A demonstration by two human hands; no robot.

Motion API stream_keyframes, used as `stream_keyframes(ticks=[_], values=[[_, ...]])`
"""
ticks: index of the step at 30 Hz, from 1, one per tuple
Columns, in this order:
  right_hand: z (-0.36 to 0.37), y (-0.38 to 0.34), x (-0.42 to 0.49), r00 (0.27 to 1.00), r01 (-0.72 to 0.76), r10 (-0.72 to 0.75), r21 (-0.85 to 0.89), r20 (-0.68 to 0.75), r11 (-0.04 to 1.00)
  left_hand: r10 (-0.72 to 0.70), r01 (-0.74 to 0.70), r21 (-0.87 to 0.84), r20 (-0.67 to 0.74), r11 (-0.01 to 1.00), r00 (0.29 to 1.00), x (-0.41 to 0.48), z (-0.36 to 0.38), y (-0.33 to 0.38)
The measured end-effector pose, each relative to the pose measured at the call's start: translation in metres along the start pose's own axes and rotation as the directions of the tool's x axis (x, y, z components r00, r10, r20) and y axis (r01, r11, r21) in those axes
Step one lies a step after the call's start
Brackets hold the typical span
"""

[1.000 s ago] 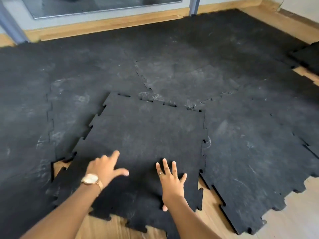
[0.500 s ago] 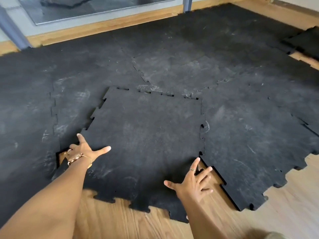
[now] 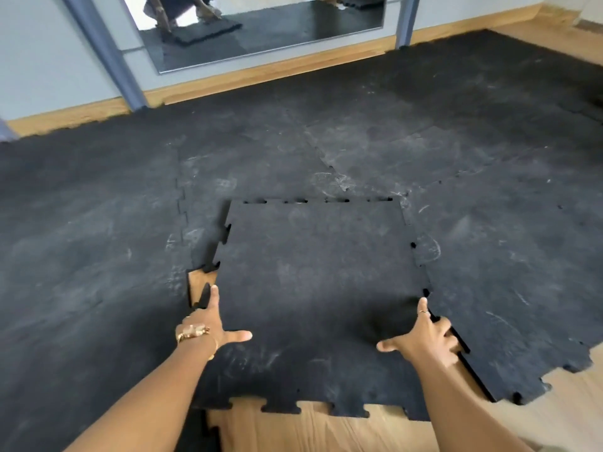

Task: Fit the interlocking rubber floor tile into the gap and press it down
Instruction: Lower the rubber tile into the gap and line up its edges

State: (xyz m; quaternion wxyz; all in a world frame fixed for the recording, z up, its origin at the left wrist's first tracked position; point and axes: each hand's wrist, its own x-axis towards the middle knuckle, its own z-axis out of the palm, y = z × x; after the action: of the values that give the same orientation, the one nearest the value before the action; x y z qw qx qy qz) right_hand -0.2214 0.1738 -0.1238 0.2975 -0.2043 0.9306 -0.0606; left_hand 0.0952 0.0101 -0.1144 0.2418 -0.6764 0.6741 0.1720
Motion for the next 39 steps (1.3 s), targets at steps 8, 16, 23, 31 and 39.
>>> stream_keyframes(ticks=[8,16,23,31,39], values=[[-0.029,0.000,0.011,0.978,-0.096,0.157,0.364,-0.141,0.927,-0.044,0.046,-0.091,0.026,0.995,0.999,-0.050,0.072,-0.008],[-0.029,0.001,0.018,0.968,-0.171,0.245,0.591,-0.046,0.789,-0.113,0.118,-0.171,0.040,0.978,0.993,-0.088,0.096,-0.009],[-0.051,-0.003,0.021,0.972,-0.147,0.225,0.583,-0.063,0.799,-0.103,0.124,-0.317,0.083,0.940,0.991,-0.126,0.120,0.002],[-0.026,0.024,0.054,0.969,-0.161,0.244,0.633,-0.046,0.757,-0.067,0.086,-0.307,0.071,0.948,0.995,-0.141,0.078,-0.009],[-0.019,0.019,0.039,0.960,-0.241,0.275,0.646,0.049,0.724,-0.074,0.072,-0.228,0.000,0.971,0.997,-0.146,0.054,-0.020]])
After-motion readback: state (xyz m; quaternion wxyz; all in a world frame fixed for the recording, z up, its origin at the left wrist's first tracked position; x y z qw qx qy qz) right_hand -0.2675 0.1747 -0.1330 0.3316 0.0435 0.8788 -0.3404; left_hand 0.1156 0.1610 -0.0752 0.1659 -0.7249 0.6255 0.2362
